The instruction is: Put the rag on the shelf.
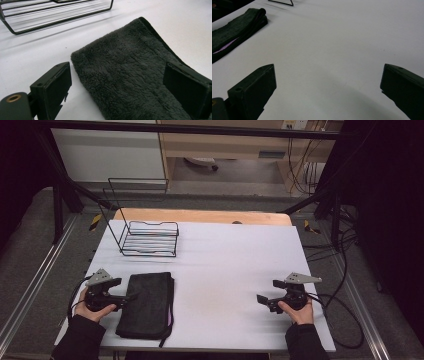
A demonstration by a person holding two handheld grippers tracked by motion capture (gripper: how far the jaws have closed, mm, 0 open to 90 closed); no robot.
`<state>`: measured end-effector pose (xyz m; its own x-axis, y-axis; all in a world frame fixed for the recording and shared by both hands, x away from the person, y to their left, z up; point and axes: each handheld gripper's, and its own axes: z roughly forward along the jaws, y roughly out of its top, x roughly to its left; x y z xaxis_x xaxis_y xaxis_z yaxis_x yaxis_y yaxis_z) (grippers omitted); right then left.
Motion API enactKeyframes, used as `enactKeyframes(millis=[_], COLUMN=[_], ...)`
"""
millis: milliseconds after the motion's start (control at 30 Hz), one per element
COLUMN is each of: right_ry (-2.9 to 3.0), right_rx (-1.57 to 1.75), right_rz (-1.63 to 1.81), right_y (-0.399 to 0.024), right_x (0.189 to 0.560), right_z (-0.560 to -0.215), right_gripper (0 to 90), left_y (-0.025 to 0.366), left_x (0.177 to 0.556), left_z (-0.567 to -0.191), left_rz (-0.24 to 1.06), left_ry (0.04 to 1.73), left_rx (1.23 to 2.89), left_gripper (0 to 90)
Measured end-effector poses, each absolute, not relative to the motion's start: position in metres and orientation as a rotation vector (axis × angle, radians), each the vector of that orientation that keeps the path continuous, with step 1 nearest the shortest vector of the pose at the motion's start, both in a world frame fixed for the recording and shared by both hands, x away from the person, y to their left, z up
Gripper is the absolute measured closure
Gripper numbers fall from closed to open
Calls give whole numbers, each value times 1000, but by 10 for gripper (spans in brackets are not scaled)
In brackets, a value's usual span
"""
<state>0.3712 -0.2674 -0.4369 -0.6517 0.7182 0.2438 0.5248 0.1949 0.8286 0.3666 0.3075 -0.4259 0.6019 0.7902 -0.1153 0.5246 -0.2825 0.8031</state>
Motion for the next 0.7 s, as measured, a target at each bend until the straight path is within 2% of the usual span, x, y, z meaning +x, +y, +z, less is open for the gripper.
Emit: enactKeyframes(millis=[167,333,533,700], right_ry=[2266,2261,2268,2272], right_rx=[1209,1214,1216,1210], right_rz=[1444,1445,1439,1455], right_y=[-267,-266,-259,-250], right_x=[371,372,372,373], right_z=[-437,-436,-436,-434], right_gripper=[10,11,11,10], left_y=[306,308,306,308], left_x=[366,368,371,370], left_z=[-425,-426,-429,-430], left_rz=[381,379,398,396], left_ry=[1053,1075,1130,1146], left_rx=[1965,1958,1971,1984], left_gripper=[93,146,267,334])
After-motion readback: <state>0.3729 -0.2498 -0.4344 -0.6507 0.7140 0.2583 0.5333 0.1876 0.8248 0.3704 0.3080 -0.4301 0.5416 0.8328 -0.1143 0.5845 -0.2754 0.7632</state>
